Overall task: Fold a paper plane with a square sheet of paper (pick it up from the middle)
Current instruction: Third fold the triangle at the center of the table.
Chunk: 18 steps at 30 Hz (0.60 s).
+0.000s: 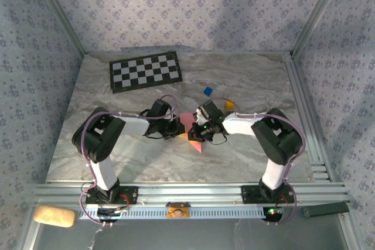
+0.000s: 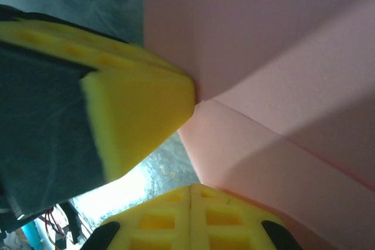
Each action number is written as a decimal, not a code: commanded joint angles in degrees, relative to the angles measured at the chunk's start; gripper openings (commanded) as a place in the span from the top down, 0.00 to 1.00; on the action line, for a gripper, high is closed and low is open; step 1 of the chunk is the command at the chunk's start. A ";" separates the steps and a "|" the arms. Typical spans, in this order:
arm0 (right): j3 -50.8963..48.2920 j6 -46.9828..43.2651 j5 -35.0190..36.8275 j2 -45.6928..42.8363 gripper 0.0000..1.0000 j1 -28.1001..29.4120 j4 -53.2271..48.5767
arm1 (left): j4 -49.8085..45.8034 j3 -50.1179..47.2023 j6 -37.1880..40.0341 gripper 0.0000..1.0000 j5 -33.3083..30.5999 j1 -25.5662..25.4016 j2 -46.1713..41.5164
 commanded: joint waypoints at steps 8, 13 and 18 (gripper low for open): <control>-3.07 1.93 0.26 -0.12 0.94 -0.14 -0.37 | -4.58 0.29 2.03 1.00 -2.93 0.42 2.04; -8.03 1.70 -0.23 -3.98 0.93 -0.64 0.14 | -4.89 0.55 2.29 1.00 -3.24 0.59 2.59; -11.93 1.06 -1.43 -7.16 0.92 -1.45 0.88 | -5.17 0.75 2.21 1.00 -3.34 0.65 2.95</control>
